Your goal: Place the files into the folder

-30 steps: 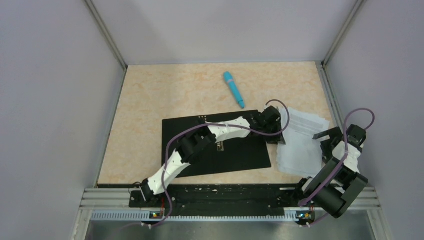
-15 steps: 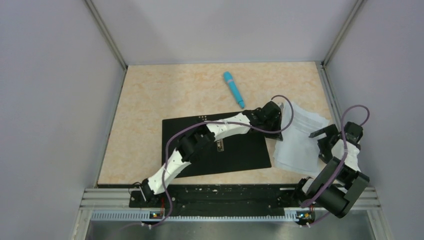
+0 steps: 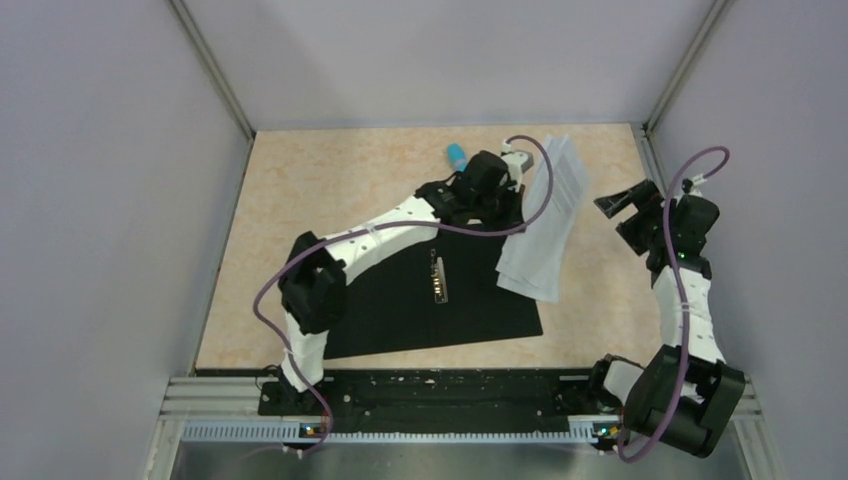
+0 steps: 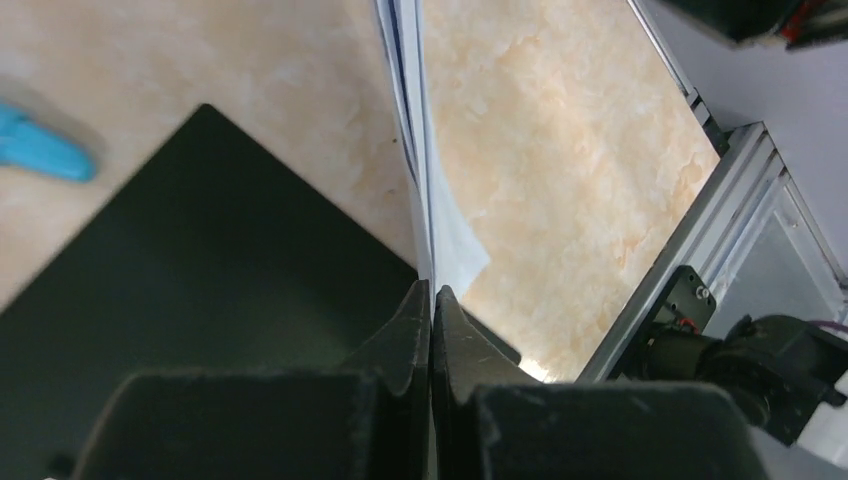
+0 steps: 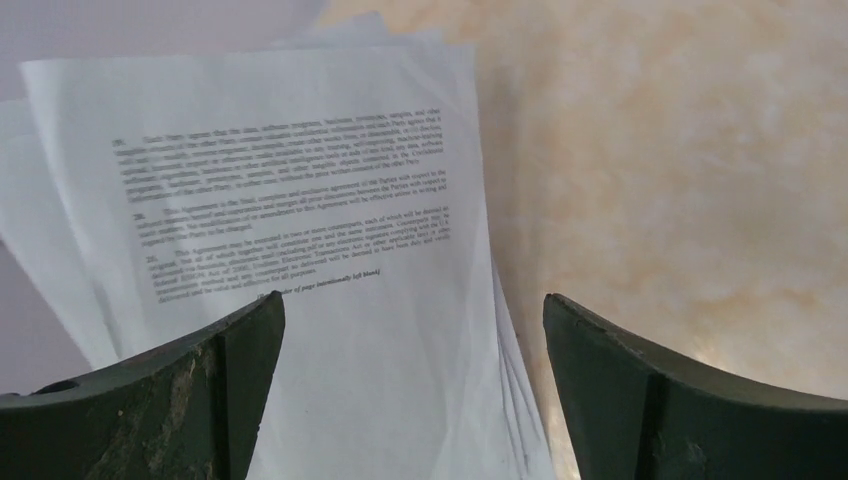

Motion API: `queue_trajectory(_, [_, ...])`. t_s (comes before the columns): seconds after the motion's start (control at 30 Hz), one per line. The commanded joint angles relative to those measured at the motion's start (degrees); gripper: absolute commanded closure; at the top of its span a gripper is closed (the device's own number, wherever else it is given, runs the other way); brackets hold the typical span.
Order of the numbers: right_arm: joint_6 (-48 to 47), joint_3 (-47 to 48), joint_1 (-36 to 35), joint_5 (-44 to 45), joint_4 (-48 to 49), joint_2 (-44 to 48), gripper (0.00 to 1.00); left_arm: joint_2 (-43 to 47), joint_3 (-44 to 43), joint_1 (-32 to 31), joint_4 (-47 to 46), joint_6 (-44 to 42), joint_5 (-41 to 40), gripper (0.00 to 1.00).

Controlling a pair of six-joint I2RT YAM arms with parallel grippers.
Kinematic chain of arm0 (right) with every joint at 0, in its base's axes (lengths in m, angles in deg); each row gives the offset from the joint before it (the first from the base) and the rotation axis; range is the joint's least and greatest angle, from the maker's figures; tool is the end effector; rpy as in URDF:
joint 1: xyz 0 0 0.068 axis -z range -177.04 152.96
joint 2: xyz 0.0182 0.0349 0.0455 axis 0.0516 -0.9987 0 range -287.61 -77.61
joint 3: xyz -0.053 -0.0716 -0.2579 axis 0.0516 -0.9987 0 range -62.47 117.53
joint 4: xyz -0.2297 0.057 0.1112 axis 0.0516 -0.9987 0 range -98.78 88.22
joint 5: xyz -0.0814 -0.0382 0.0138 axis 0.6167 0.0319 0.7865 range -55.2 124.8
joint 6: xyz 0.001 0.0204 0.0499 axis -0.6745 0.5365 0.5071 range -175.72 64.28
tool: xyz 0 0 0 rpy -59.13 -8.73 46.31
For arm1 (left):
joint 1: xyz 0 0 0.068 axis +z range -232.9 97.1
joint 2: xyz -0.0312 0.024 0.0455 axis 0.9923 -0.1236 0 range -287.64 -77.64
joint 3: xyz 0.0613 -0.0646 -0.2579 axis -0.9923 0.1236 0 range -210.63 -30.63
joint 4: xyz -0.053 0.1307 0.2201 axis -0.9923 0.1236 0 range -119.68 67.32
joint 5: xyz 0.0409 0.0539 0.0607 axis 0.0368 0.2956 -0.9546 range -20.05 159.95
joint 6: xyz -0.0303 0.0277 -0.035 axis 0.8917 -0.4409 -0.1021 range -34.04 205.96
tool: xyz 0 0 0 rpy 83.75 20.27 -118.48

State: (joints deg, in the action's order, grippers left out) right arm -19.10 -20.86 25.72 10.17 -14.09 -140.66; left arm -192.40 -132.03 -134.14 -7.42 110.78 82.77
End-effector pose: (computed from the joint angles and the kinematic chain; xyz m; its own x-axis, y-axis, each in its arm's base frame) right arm 0.2259 -0.0787 0.2561 -0.3920 0.7525 -0.5292 0.3315 0.6522 0.6818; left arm 0.2887 -0.3724 0.2917 -0.6976 0.2150 -0.6835 0.6395 0.6171 -0.4585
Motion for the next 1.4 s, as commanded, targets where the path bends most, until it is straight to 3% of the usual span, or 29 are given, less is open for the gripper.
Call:
queue_trajectory(0.0, [5.23, -2.76, -3.13, -11.64, 27.07, 2.6, 0.01, 9.9, 4.88, 2.26, -0.27, -9.4, 2.33, 1.0])
queue_trajectory(0.13, [9.3, -8.27, -7.96, -13.11, 46.64, 0.51, 0.01, 15.61, 6.59, 2.51, 0.39, -15.15, 0.97, 1.0])
queue_trajectory(0.33, [12.78, -8.45, -14.41, -17.21, 67.65, -9.61, 0.01, 20.73, 4.91, 2.45, 4.93, -19.25, -6.55, 1.0])
queue_trajectory(0.6, [34.22, -5.56, -16.15, -24.42, 110.27, -28.12, 0.01, 28.48, 4.65, 2.44, 7.61, -23.31, -10.29, 1.0])
queue_trajectory(0.93, [32.84, 4.08, -24.59, -27.28, 110.96, -28.09, 0.01, 35.95, 1.45, 2.46, 8.82, -26.46, -7.57, 1.0])
queue_trajectory(1.37, [34.42, 9.26, -26.87, -28.2, 108.04, -15.0, 0.01, 44.2, -0.09, 2.46, 8.23, -26.08, -4.24, 1.0])
